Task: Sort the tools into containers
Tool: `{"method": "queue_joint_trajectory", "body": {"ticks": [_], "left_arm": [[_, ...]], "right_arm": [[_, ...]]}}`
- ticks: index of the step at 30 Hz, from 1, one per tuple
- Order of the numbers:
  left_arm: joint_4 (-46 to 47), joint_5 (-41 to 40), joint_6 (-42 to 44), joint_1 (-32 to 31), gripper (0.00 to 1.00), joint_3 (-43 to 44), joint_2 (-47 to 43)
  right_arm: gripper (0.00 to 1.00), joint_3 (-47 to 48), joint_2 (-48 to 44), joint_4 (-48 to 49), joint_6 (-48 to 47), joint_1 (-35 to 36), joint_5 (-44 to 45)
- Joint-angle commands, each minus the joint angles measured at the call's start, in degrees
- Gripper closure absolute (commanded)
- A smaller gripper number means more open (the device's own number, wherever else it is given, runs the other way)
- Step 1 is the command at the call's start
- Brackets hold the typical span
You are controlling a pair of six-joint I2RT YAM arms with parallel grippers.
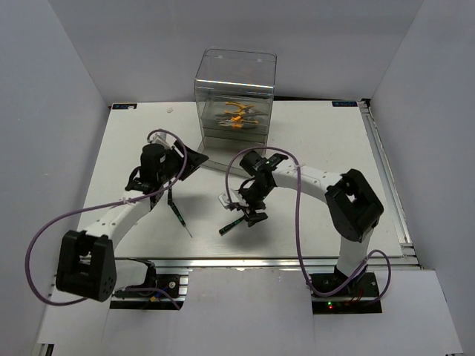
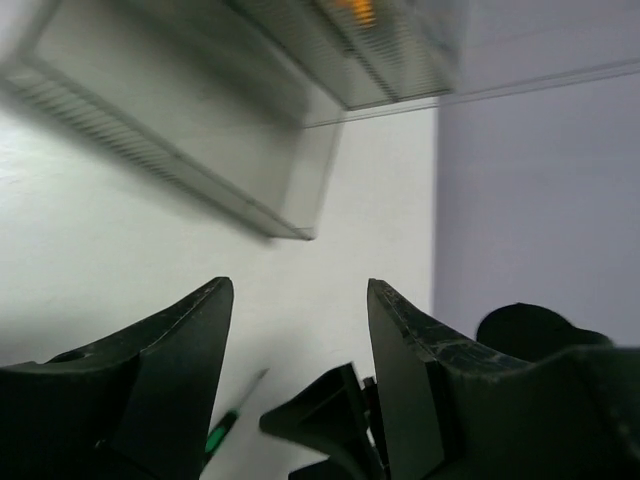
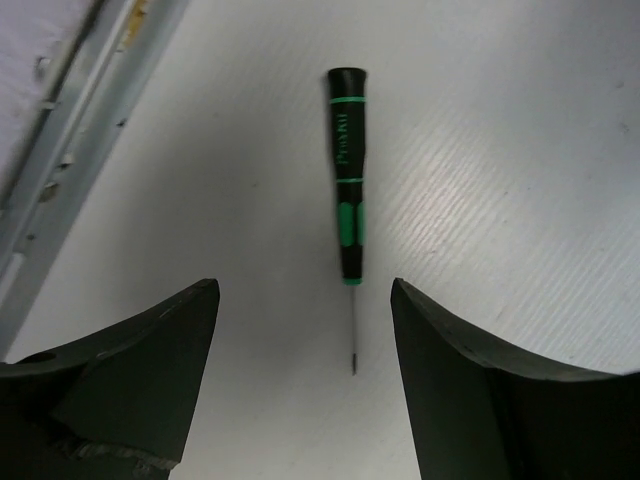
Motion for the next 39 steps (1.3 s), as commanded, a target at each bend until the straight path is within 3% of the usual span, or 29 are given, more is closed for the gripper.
{"method": "queue_joint_trajectory", "body": {"ticks": [1, 9, 14, 18, 28, 33, 39], "left_arm": [[-18.11, -6.65, 8.53, 2.08, 0.33, 0.1, -6.41], [-34.37, -14.39, 12.31, 7.62, 0.29, -4.9, -23.21], [-37.37, -13.87, 12.14, 7.89, 0.29, -7.28, -26.91], [-38.52, -14.57, 13.01, 7.98, 0.29, -7.02, -25.86], [-39.05, -16.59, 17.14, 8.59, 0.29, -3.95, -20.85], [-40.27, -17.12, 21.61, 8.77, 0.29, -0.44, -16.2], [-40.54, -18.34, 27.77, 8.77, 0.3, 4.92, -7.41]], "right_arm": [[0.25, 2.28, 2.41, 8.93, 8.01, 3.1, 5.01], [0.31, 2.11, 6.01, 15.0, 13.64, 8.38, 10.02], [0.45, 0.08, 6.81, 17.63, 15.74, 9.43, 12.13], [0.62, -1.06, 6.89, 17.73, 16.45, 9.7, 12.57], [0.81, -3.79, 6.72, 18.17, 16.45, 9.87, 16.26], [0.98, 2.0, 4.71, 13.61, 15.84, 8.65, 14.25], [0.99, 11.74, 0.13, 9.82, 16.8, 4.25, 9.76]]}}
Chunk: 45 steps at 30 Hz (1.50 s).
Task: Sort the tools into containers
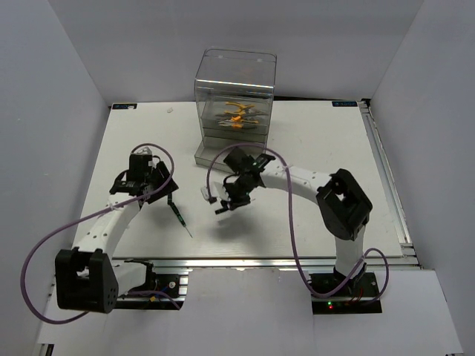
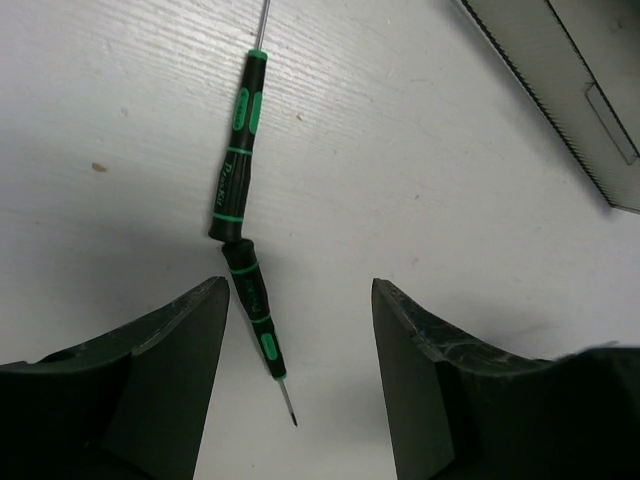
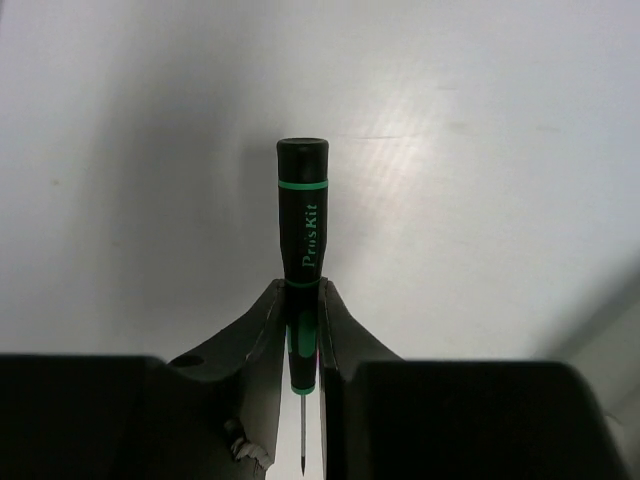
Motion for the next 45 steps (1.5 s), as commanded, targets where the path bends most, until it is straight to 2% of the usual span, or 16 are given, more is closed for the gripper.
{"method": "queue_joint_trajectory", "body": {"ticks": [1, 6, 9, 14, 16, 17, 22, 24, 26, 29, 31, 32, 33, 36, 40, 45], "left_arm": [[-0.5, -2.85, 5.24, 0.35, 0.3, 3.97, 2.91], [-0.06, -4.18, 7.53, 0.27, 0.3, 5.73, 7.48], [0.64, -4.79, 8.5, 0.35, 0.3, 6.26, 9.07], [1.35, -4.62, 9.81, 0.35, 0.31, 7.84, 11.8], [1.43, -4.7, 10.69, 0.35, 0.31, 8.45, 13.11], [1.52, -4.79, 10.87, 0.27, 0.31, 8.89, 13.55], [1.96, -4.44, 12.01, 0.35, 0.33, 9.77, 16.63], [2.05, -4.27, 12.19, 0.27, 0.34, 10.04, 17.6], [2.14, -4.44, 12.63, 0.27, 0.35, 10.3, 18.83], [2.31, -4.97, 12.72, 0.35, 0.38, 10.65, 20.23], [2.66, -5.49, 12.63, 0.27, 0.4, 11.09, 21.03], [2.66, -5.67, 12.63, 0.27, 0.43, 11.44, 22.07], [2.66, -5.93, 12.54, 0.27, 0.44, 11.97, 22.78], [2.66, -6.29, 12.45, 0.27, 0.49, 12.93, 25.67], [2.05, -7.08, 12.28, 0.27, 0.57, 15.13, 30.07], [1.17, -7.87, 12.63, 0.35, 0.64, 16.72, 33.95]], "right_arm": [[0.99, 8.18, -5.71, -2.55, 1.5, -3.61, -3.35], [1.0, 14.07, -6.5, 4.01, 11.14, -8.28, -1.78], [1.0, 15.66, -4.58, 12.88, 20.9, -10.04, 8.39], [0.98, 20.66, 3.14, 17.31, 27.96, -12.5, 16.85], [0.89, 21.9, 5.18, 18.18, 29.54, -12.94, 18.43], [0.79, 22.51, 6.75, 18.54, 29.46, -13.12, 18.44], [0.62, 22.6, 10.19, 21.7, 27.79, -14.08, 17.39], [0.52, 23.92, 11.25, 21.53, 27.79, -14.35, 17.39], [0.41, 24.89, 11.78, 20.31, 27.88, -14.61, 16.34], [0.32, 25.33, 10.12, 17.68, 26.92, -15.32, 11.6], [0.26, 25.85, 7.66, 13.47, 23.5, -16.28, 2.48], [0.22, 26.12, 6.69, 10.48, 18.26, -16.72, -1.47], [0.22, 25.25, 5.46, 6.1, 16.21, -17.77, -8.65], [0.22, 20.34, -0.77, 5.7, 13.21, -18.57, -15.03], [0.22, 11.03, -8.41, 7.2, 13.2, -18.66, -17.24], [0.22, 6.35, -12.56, 7.91, 13.46, -19.01, -17.33]]}}
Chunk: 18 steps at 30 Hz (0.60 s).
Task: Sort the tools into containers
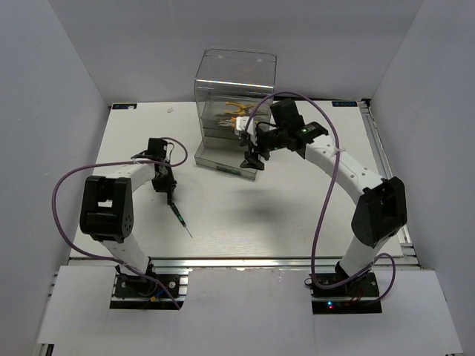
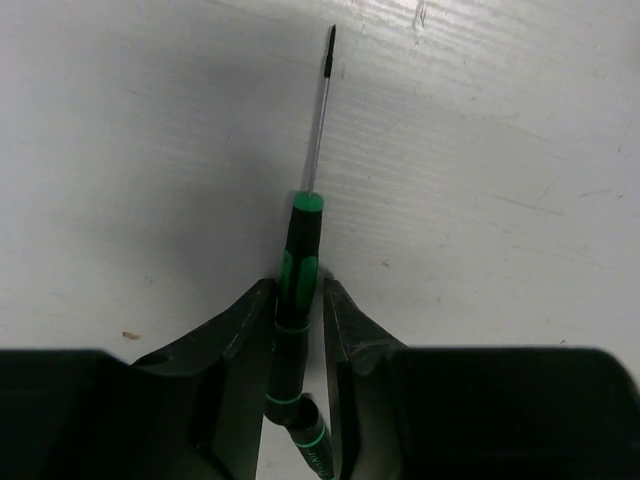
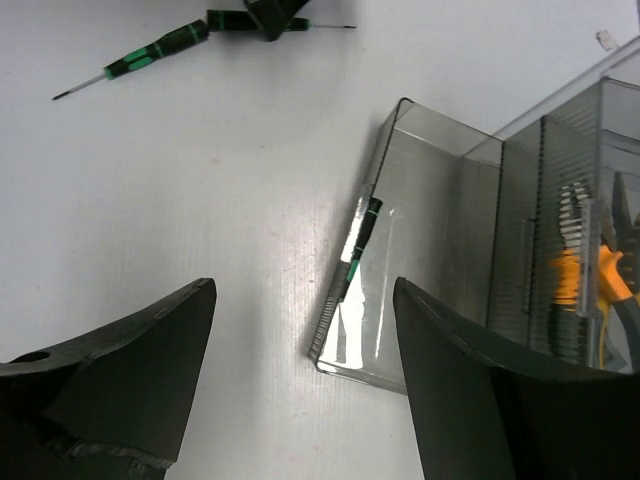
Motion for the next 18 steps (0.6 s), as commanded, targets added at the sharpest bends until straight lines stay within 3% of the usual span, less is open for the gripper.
{"method": "queue_joint_trajectory", "body": {"ticks": [1, 3, 6, 11, 15, 18], "left_arm": [[-0.32, -1.44, 0.76, 0.25, 0.64, 1.88, 1.16], [-0.32, -1.97, 0.94, 0.24, 0.67, 2.23, 1.78], [-0.32, -2.58, 1.47, 0.24, 0.84, 3.19, 2.31], [-1.45, -2.24, 2.26, 0.33, 0.99, 8.27, 1.26], [-2.42, 2.76, 0.24, 0.33, 1.0, 12.58, -0.85], [-1.03, 12.85, -5.03, 0.33, 1.0, 13.74, -2.61]], "right_arm": [[0.22, -2.59, -1.48, -0.29, -1.64, -0.12, -2.95], [0.22, -2.86, -1.58, -0.55, -1.99, -0.74, -3.04], [0.22, -2.42, -1.58, -0.82, -1.82, -1.79, -3.56], [0.22, -2.33, -2.28, -0.91, -1.38, -3.2, -4.09], [0.23, -3.38, -4.03, 0.06, -0.77, -4.87, -4.7], [0.24, -5.57, -7.09, 2.94, 0.28, -6.36, -6.29]]}}
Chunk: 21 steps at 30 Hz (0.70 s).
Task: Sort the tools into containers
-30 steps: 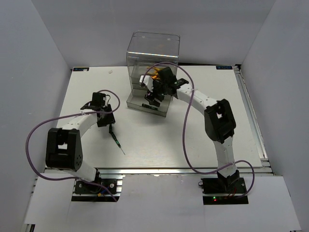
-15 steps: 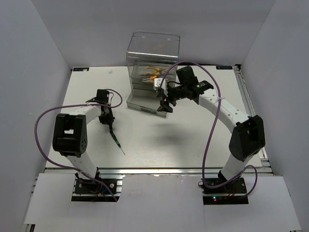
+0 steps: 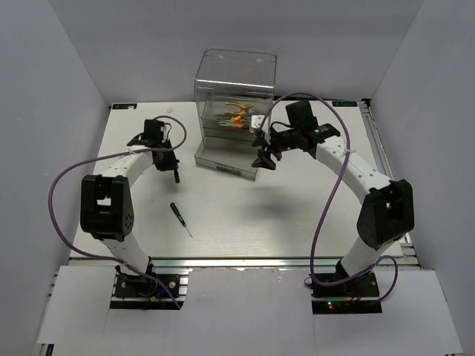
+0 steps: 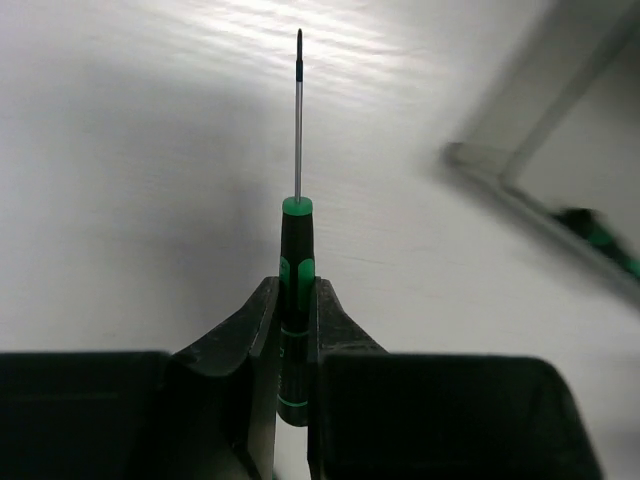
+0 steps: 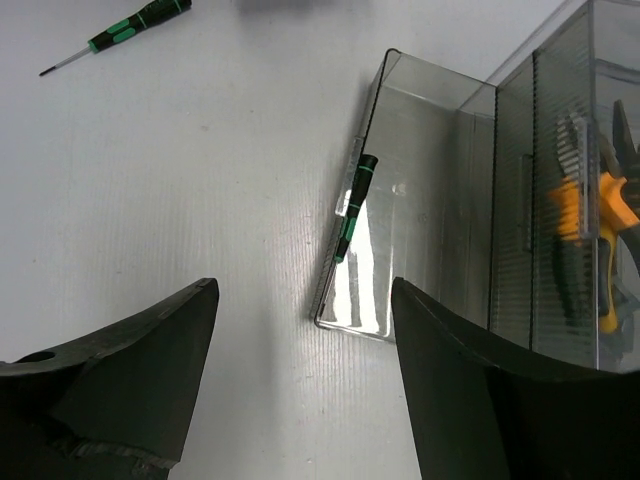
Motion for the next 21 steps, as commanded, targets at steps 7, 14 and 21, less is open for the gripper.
{"method": "queue_joint_trajectory", "body": {"ticks": [7, 14, 21], "left_arm": [[21.92, 26.78, -30.87, -0.39, 1.0, -9.72, -11.86], [37.24, 24.6, -51.13, -4.86, 0.97, -13.89, -10.92], [39.79, 24.24, -54.65, -7.25, 0.82, -6.52, -1.51]], "right_arm": [[0.11, -8.24, -8.79, 8.92, 4.24, -2.19, -1.12], [0.11, -11.49, -10.64, 10.23, 7.49, -2.19, -1.91], [0.11, -12.81, -11.78, 10.41, 7.93, -2.11, -1.21]]}}
